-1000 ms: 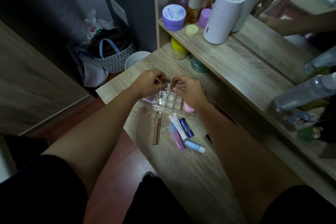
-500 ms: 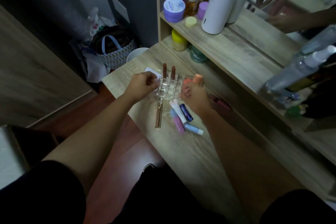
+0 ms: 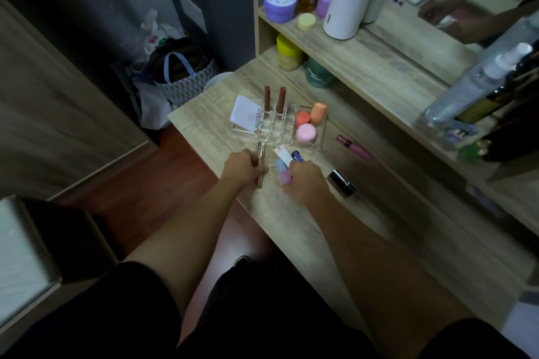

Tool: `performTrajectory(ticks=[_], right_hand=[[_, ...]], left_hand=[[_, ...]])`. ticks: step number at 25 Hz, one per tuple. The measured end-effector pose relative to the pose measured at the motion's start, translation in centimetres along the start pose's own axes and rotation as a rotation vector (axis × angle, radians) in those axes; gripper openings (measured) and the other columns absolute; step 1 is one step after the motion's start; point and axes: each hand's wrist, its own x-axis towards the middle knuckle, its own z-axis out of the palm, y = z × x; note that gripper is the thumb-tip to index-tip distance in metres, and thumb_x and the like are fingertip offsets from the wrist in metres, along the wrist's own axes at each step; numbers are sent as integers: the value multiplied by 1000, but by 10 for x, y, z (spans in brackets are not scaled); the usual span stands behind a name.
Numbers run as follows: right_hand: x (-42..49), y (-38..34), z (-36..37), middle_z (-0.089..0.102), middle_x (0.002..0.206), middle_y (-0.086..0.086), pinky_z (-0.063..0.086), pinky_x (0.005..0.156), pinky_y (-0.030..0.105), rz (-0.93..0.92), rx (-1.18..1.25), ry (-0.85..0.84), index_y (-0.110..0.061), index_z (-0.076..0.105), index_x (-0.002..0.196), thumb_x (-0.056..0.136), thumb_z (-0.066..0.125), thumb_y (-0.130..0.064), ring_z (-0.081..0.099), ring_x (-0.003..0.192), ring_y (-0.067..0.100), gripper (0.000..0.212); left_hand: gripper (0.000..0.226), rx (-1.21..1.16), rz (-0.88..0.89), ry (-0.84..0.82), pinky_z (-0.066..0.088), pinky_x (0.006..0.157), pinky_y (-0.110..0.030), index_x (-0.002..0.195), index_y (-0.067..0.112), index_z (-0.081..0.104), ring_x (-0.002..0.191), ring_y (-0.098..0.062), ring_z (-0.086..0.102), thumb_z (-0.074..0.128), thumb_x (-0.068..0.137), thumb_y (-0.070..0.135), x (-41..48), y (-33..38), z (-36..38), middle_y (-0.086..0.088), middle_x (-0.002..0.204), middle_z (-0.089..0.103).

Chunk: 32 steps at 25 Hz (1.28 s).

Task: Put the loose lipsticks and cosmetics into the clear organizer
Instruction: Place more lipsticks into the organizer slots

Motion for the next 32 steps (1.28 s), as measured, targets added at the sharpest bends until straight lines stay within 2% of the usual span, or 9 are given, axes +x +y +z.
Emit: performTrajectory(ticks=[3, 7, 10, 13, 19, 23, 25, 28, 32], right_hand=[[-3, -4, -2, 68, 93, 19, 52, 78, 40, 76, 182, 20, -2, 55, 100, 85, 55, -23, 64, 88, 36, 25], [-1, 6, -31, 69, 77, 15, 49, 71, 29, 160, 691, 4, -6, 62, 104, 78, 65, -9, 63, 74, 26, 27], [7, 14, -58, 63, 115, 23, 50, 74, 20, 109, 986, -90, -4, 54, 120, 85, 59, -2, 62, 98, 24, 35], [19, 15, -73, 59, 121, 19, 53, 93, 41, 94, 1175, -78, -12, 54, 115, 86, 59, 0, 60, 111, 32, 32], [45, 14, -83, 66, 91, -10, 53, 79, 28, 68, 1057, 193, -18, 59, 102, 85, 62, -9, 65, 88, 8, 20], [61, 11, -78, 59, 75, -20, 43, 53, 0, 93, 839, 331, -14, 62, 96, 82, 65, -7, 56, 64, -19, 16], [68, 9, -73, 65, 80, -12, 39, 52, -6, 86, 808, 355, -12, 63, 94, 82, 64, -5, 57, 65, -17, 14], [77, 7, -67, 72, 96, 3, 44, 59, 2, 99, 808, 369, -9, 63, 99, 83, 63, -5, 65, 81, 3, 16], [86, 5, -60, 71, 96, 4, 43, 65, 8, 97, 705, 375, -13, 63, 99, 83, 64, -6, 64, 82, 8, 17]], left_hand=[[26, -63, -17, -29, 49, 74, -33, 76, 7, 67, 81, -27, 64, 75, 72, 31, 1, 1, -8, -16, 79, 70], [11, -493, -35, -91, 55, 57, -21, 72, 13, 59, 63, -17, 60, 70, 76, 13, -4, 6, -39, -6, 68, 61], [14, -643, 59, -128, 55, 58, -22, 79, 16, 56, 65, -18, 59, 66, 79, 6, -2, 21, -67, -6, 72, 56], [24, -729, 152, -126, 58, 76, -42, 99, 16, 55, 80, -30, 63, 63, 80, 3, 7, 38, -88, -17, 85, 55], [8, -560, 251, 105, 56, 79, -42, 88, 18, 59, 79, -27, 69, 64, 81, 19, 29, 43, -93, -16, 82, 71], [13, -383, 311, 216, 54, 81, -35, 91, 14, 61, 87, -16, 67, 65, 82, 22, 39, 37, -83, -7, 90, 73], [12, -390, 322, 221, 54, 78, -30, 90, 13, 61, 87, -13, 67, 65, 82, 20, 43, 35, -80, -5, 90, 72], [11, -394, 347, 214, 49, 65, -12, 89, 13, 61, 78, -8, 66, 66, 82, 19, 50, 35, -76, -1, 84, 70], [13, -351, 386, 181, 43, 58, 2, 90, 10, 61, 78, -8, 67, 69, 81, 16, 58, 36, -73, -6, 89, 72]])
